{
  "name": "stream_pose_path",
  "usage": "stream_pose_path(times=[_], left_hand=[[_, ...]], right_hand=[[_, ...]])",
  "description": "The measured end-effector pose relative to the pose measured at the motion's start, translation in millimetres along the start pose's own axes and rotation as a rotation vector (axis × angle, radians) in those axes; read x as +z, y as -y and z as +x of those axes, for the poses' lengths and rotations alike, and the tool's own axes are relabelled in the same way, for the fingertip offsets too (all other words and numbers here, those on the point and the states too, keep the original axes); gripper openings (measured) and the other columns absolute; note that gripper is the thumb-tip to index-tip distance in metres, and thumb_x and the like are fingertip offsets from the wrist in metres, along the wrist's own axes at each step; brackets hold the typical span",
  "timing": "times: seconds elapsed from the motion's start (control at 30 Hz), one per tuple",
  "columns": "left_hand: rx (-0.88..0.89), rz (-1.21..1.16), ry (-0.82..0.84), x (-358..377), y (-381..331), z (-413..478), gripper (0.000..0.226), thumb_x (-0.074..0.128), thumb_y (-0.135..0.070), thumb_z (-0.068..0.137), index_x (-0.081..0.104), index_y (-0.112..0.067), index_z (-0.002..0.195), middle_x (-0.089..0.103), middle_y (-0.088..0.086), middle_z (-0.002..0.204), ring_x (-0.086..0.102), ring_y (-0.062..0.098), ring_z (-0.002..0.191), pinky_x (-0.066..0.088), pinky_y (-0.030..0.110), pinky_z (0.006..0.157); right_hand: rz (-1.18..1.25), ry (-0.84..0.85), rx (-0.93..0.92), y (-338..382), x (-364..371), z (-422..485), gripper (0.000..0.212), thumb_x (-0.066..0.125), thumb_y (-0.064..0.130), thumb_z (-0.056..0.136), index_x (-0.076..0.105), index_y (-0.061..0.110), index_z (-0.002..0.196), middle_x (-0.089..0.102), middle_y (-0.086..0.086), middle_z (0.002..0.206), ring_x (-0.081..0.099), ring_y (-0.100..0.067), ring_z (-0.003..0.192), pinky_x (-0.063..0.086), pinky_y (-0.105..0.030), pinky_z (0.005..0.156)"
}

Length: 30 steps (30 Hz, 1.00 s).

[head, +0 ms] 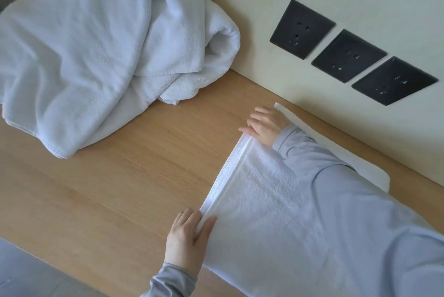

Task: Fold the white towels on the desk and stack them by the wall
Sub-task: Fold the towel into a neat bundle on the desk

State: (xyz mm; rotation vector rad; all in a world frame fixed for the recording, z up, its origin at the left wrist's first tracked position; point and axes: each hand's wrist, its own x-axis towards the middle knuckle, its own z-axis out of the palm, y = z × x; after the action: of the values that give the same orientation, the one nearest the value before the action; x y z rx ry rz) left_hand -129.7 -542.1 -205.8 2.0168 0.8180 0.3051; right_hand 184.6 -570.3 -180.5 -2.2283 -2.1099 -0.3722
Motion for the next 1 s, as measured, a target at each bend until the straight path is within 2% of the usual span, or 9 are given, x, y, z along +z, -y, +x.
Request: stream_pose_path(times=[0.17,0.3,0.4,0.53,0.63,0.73,0.83,0.93,1.0], left_hand=[[0.043,0.022,0.020,-4.3,8.7,3.9,0.049,0.044,-0.044,0.082,0.042,-0.003,0.055,0.040,-0.004,0.057,0.038,0.012,0.062,0.033,0.023,0.054],[0.150,0.164,-0.069,-7.0,8.6,5.2,0.050,0.052,-0.044,0.081,0.045,-0.007,0.048,0.043,-0.002,0.052,0.036,0.013,0.061,0.030,0.025,0.056],[0.144,0.284,-0.118,-7.6,11.0,2.6,0.066,0.037,-0.058,0.091,0.045,-0.011,0.045,0.043,-0.006,0.047,0.036,0.012,0.062,0.029,0.030,0.060],[0.207,0.287,-0.077,-10.3,19.4,0.9,0.069,0.028,-0.057,0.095,0.048,-0.012,0.046,0.047,-0.007,0.049,0.037,0.009,0.065,0.030,0.026,0.059],[0.280,0.255,-0.040,-11.1,25.0,4.2,0.066,0.030,-0.049,0.097,0.050,-0.009,0.049,0.050,-0.004,0.051,0.040,0.009,0.065,0.033,0.027,0.060],[0.319,0.248,-0.017,-11.6,28.7,5.8,0.066,0.029,-0.044,0.099,0.055,-0.005,0.053,0.053,-0.002,0.053,0.042,0.010,0.066,0.035,0.028,0.060],[0.348,0.227,0.009,-15.2,27.7,8.2,0.066,0.026,-0.044,0.099,0.057,-0.006,0.055,0.055,-0.004,0.055,0.042,0.007,0.068,0.033,0.026,0.060],[0.294,0.264,0.014,-21.0,21.1,5.8,0.059,0.027,-0.047,0.098,0.058,-0.011,0.062,0.059,-0.004,0.060,0.043,0.008,0.071,0.032,0.026,0.061],[0.197,0.305,-0.048,-21.2,10.3,2.9,0.031,0.037,-0.042,0.090,0.055,-0.018,0.081,0.062,0.003,0.072,0.042,0.014,0.076,0.037,0.033,0.063]], right_hand=[[-0.160,0.118,0.034,8.2,14.3,9.1,0.046,0.070,0.044,0.079,0.064,0.013,0.046,0.056,0.004,0.045,0.056,-0.018,0.060,0.046,-0.025,0.065],[-0.195,-0.048,0.027,1.8,13.3,4.9,0.045,0.061,0.048,0.081,0.057,0.013,0.055,0.056,0.001,0.057,0.058,-0.020,0.064,0.049,-0.027,0.065],[-0.201,-0.082,0.032,-8.3,5.8,-1.0,0.045,0.053,0.048,0.086,0.059,0.014,0.058,0.058,0.001,0.061,0.060,-0.021,0.067,0.050,-0.031,0.072],[-0.126,0.121,0.041,-17.2,2.2,5.1,0.056,0.049,0.050,0.090,0.065,0.007,0.058,0.059,-0.004,0.056,0.057,-0.024,0.071,0.044,-0.034,0.075],[-0.062,0.309,0.220,-16.2,4.5,21.4,0.067,0.033,0.061,0.091,0.063,0.007,0.062,0.055,-0.006,0.060,0.055,-0.026,0.078,0.033,-0.033,0.066],[-0.127,0.426,0.430,-8.9,8.2,27.6,0.068,0.023,0.064,0.090,0.066,0.014,0.072,0.040,-0.002,0.056,0.045,-0.022,0.068,0.026,-0.032,0.063],[-0.133,0.490,0.539,-0.9,9.8,31.6,0.063,0.024,0.062,0.092,0.063,0.014,0.077,0.052,-0.004,0.068,0.044,-0.022,0.070,0.028,-0.032,0.066],[-0.135,0.396,0.613,4.8,1.8,25.8,0.059,0.029,0.061,0.092,0.058,0.009,0.100,0.056,-0.008,0.096,0.051,-0.026,0.092,0.033,-0.037,0.069],[-0.126,0.174,0.614,13.8,-9.4,14.5,0.048,0.032,0.052,0.094,0.053,0.009,0.104,0.056,-0.008,0.106,0.051,-0.027,0.097,0.034,-0.039,0.078]])
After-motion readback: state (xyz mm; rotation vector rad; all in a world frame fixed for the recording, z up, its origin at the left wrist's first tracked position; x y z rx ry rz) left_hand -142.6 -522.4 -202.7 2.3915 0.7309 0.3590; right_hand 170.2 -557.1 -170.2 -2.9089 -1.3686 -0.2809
